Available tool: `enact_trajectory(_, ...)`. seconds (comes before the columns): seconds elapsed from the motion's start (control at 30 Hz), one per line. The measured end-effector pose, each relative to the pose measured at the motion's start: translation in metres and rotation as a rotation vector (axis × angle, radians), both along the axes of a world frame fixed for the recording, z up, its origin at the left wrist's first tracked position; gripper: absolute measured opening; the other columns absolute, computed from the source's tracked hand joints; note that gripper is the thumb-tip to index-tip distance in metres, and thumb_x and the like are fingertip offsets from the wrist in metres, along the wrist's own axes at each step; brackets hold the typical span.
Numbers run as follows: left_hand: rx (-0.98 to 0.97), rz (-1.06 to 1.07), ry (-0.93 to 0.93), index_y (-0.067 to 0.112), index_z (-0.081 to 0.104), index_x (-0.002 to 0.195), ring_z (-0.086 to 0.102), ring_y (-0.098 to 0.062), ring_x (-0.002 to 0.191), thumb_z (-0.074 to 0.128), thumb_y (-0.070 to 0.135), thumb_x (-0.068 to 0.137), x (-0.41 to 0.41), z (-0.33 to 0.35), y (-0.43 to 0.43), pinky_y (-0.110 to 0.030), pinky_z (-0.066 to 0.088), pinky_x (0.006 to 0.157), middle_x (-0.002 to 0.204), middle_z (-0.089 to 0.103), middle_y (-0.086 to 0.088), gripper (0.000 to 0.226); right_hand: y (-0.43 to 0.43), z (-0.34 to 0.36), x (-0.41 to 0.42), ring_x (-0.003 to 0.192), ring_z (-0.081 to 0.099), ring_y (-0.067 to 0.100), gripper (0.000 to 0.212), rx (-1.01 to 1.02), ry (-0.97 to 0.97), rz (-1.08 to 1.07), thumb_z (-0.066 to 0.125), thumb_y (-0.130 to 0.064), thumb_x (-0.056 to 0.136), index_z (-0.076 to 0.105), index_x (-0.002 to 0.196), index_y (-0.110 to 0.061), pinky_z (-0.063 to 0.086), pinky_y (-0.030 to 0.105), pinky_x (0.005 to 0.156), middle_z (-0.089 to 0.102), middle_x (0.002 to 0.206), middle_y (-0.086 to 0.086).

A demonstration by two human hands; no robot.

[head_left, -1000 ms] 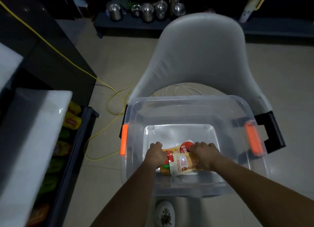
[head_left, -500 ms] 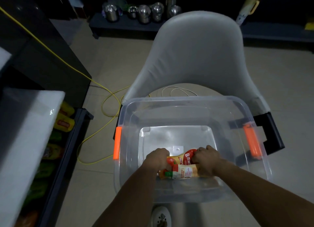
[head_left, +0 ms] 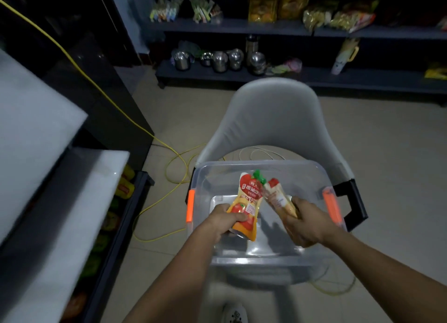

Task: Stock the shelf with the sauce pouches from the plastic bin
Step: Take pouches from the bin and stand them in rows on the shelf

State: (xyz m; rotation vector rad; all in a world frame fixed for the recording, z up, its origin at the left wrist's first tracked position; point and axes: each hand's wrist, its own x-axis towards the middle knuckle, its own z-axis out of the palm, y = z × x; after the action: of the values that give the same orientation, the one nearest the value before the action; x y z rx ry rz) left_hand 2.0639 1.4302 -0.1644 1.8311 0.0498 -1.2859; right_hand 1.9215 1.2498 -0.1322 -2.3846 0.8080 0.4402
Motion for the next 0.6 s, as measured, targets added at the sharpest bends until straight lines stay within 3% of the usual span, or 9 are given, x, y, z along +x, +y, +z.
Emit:
enact_trajectory(0.13, -0.247, 0.226, 0.173, 0.009, 0.059, 0.117, 0.071, -0.027, 0.091, 0.072, 0.007, 0.084, -0.043, 0.056, 0.015, -0.043, 0.059, 0.082, 0.106, 0.073, -0.014, 0.036, 0.041, 0.052, -0.003, 0.089, 0.063, 0.018, 0.027, 0.290, -0.217, -0.232, 0.059, -0.032, 0.091, 0.050, 0.113, -0.020, 0.054, 0.036, 0.078, 0.065, 0.105, 0.002)
enact_trajectory(0.33, -0.400, 0.438, 0.108, 0.021, 0.049, 0.121, 0.067, -0.030, 0.098, 0.070, -0.004, 0.080, -0.101, 0.125, 0.049, -0.043, 0.060, 0.066, 0.113, 0.066, -0.011, 0.052, 0.093, 0.130, -0.027, 0.084, 0.057, 0.010, 0.027, 0.399, -0.260, -0.231, 0.050, -0.036, 0.096, 0.034, 0.114, -0.023, 0.050, 0.031, 0.074, 0.055, 0.108, -0.003)
enact_trajectory(0.4, -0.438, 0.452, 0.067, 0.025, 0.052, 0.115, 0.066, -0.030, 0.096, 0.063, -0.009, 0.082, -0.121, 0.147, 0.064, -0.042, 0.059, 0.062, 0.108, 0.067, -0.010, 0.049, 0.113, 0.155, -0.038, 0.086, 0.059, 0.008, 0.028, 0.463, -0.273, -0.180, 0.044, -0.043, 0.098, 0.039, 0.116, -0.022, 0.050, 0.029, 0.075, 0.058, 0.112, -0.001)
enact_trajectory(0.47, -0.466, 0.475, 0.031, 0.023, 0.055, 0.115, 0.067, -0.030, 0.091, 0.058, -0.009, 0.084, -0.139, 0.166, 0.079, -0.041, 0.058, 0.061, 0.102, 0.069, -0.011, 0.044, 0.137, 0.181, -0.048, 0.079, 0.063, 0.000, 0.039, 0.559, -0.293, -0.118, 0.029, -0.052, 0.099, 0.054, 0.111, -0.025, 0.050, 0.017, 0.065, 0.064, 0.102, -0.005)
enact_trajectory(0.53, -0.523, 0.541, 0.037, 0.020, 0.056, 0.120, 0.069, -0.031, 0.092, 0.061, 0.005, 0.091, -0.153, 0.183, 0.098, -0.042, 0.058, 0.064, 0.105, 0.071, -0.013, 0.033, 0.160, 0.199, -0.057, 0.075, 0.068, -0.001, 0.053, 0.668, -0.310, -0.107, 0.020, -0.055, 0.099, 0.066, 0.098, -0.028, 0.051, 0.014, 0.062, 0.070, 0.090, -0.007)
enact_trajectory(0.6, -0.595, 0.609, 0.063, 0.020, 0.057, 0.126, 0.071, -0.032, 0.095, 0.063, 0.035, 0.091, -0.163, 0.198, 0.121, -0.045, 0.058, 0.066, 0.112, 0.072, -0.015, 0.039, 0.179, 0.209, -0.060, 0.087, 0.069, 0.011, 0.054, 0.683, -0.307, -0.102, 0.024, -0.053, 0.099, 0.069, 0.102, -0.025, 0.054, 0.028, 0.081, 0.073, 0.096, 0.001)
